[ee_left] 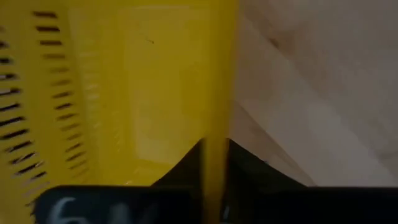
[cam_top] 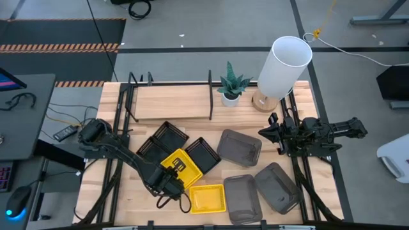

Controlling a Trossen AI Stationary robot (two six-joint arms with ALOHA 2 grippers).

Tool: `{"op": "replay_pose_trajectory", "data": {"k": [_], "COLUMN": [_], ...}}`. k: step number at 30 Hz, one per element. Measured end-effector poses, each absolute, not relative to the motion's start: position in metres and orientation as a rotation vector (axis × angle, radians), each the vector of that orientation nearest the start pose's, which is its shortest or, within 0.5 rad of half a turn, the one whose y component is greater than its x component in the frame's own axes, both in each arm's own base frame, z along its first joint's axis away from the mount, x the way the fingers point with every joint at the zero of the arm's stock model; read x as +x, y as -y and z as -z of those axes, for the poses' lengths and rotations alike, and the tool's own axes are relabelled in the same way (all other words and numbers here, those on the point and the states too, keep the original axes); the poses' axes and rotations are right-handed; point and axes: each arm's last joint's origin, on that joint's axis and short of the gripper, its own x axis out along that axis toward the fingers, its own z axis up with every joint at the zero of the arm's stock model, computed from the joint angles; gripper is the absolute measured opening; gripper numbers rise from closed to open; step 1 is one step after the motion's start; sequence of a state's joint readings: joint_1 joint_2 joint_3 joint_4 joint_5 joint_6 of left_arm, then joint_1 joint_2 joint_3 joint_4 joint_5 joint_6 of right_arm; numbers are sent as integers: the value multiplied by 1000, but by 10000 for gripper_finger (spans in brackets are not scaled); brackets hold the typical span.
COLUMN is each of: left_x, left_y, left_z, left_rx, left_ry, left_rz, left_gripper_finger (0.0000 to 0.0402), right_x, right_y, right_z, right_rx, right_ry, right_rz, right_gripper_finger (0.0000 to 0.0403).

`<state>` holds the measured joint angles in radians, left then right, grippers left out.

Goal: Stack baskets on shelf by color
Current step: Stack the bottom left yellow bin on top of the middle yellow bin

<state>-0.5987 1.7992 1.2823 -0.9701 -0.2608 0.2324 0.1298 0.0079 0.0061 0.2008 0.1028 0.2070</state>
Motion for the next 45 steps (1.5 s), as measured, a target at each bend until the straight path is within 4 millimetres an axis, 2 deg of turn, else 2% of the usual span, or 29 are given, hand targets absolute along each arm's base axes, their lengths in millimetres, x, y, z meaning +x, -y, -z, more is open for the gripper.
{"op": "replay_pose_trajectory", "data": {"k": [8, 14, 17, 23, 32, 40, 45], "left_x": [278, 278, 278, 281, 281, 281, 277], "left_y": [181, 180, 180, 183, 183, 184, 190], "left_z": [-197, -197, -198, -215, -215, -216, -212], "left_rx": [798, 763, 759, 734, 708, 664, 664], "left_ry": [-1324, -1333, -1344, -1341, -1349, -1339, -1319], "left_rz": [415, 384, 378, 364, 361, 273, 275], "left_gripper_finger": [138, 159, 155, 133, 104, 54, 60], "right_x": [95, 95, 95, 95, 95, 95, 95], "right_y": [-9, -9, -9, -9, -9, -9, -9], "right_z": [-184, -184, -184, -184, -184, -184, -184], "right_rx": [229, 230, 230, 229, 230, 230, 230], "right_ry": [194, 194, 194, 194, 194, 194, 194], "right_rz": [-47, -47, -47, -47, -47, -47, -47], "right_gripper_finger": [27, 27, 27, 27, 27, 27, 27]}}
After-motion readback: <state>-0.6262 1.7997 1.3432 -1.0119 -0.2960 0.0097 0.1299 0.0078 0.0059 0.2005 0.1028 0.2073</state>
